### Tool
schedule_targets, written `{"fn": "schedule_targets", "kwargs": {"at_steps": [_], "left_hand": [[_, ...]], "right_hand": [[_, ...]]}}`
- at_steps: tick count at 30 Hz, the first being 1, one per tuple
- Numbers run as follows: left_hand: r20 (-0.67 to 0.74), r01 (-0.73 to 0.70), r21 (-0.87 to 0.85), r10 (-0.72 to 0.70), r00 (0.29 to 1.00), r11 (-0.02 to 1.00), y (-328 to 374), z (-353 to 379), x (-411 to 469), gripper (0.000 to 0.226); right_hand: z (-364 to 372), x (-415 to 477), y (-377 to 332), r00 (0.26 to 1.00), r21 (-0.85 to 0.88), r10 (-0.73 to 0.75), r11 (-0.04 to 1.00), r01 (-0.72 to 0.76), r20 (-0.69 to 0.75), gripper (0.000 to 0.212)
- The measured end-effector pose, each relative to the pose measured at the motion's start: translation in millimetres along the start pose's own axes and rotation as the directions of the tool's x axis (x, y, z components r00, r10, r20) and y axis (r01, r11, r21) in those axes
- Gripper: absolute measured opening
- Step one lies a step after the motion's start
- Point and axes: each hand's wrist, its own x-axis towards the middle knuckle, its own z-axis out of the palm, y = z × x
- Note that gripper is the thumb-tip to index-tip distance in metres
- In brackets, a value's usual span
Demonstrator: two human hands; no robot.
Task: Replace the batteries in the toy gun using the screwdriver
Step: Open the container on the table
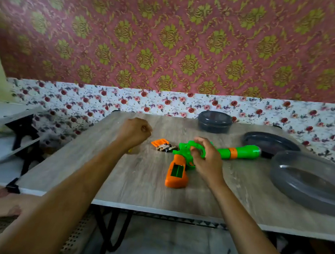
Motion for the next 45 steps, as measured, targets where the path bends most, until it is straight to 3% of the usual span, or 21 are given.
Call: {"fn": "schedule_targets", "kwargs": {"at_steps": [3, 7, 13, 18, 28, 38, 45], "left_hand": [[0.077, 0.027, 0.041, -0.030, 0.997, 0.999, -10.9, 12.4, 2.1, 0.018], [0.232, -0.054, 0.138, 0.020, 0.973, 0.989, -15.4, 40.1, 9.5, 0.030], [0.225, -0.040, 0.189, -0.003, 0.974, 0.981, -15.4, 80.7, 30.5, 0.032], [0.218, -0.105, 0.361, 0.025, 0.976, 0.927, -11.2, 95.9, 38.2, 0.025], [0.209, -0.169, 0.332, 0.102, 0.973, 0.928, -30.0, 83.2, 30.9, 0.029], [0.197, -0.178, 0.322, 0.118, 0.973, 0.930, -38.0, 70.7, 12.4, 0.027], [0.155, -0.157, 0.264, 0.119, 0.981, 0.952, -40.6, 72.9, 14.0, 0.028]], "right_hand": [[12.0, 25.2, -4.0, 0.986, -0.223, 0.026, 0.975, 0.011, 0.162, 0.032], [22.8, 50.1, -8.8, 0.968, -0.355, 0.037, 0.933, 0.056, 0.248, 0.026], [53.8, 79.4, -7.7, 0.891, -0.591, 0.128, 0.787, 0.175, 0.436, 0.030], [69.4, 89.1, -0.4, 0.794, -0.688, 0.263, 0.682, 0.249, 0.548, 0.028], [82.8, 92.3, 7.4, 0.811, -0.726, 0.281, 0.645, 0.237, 0.514, 0.038], [95.0, 95.4, -3.2, 0.782, -0.725, 0.278, 0.622, 0.296, 0.558, 0.032], [104.1, 96.4, 0.6, 0.867, -0.704, 0.217, 0.683, 0.193, 0.448, 0.025]]}}
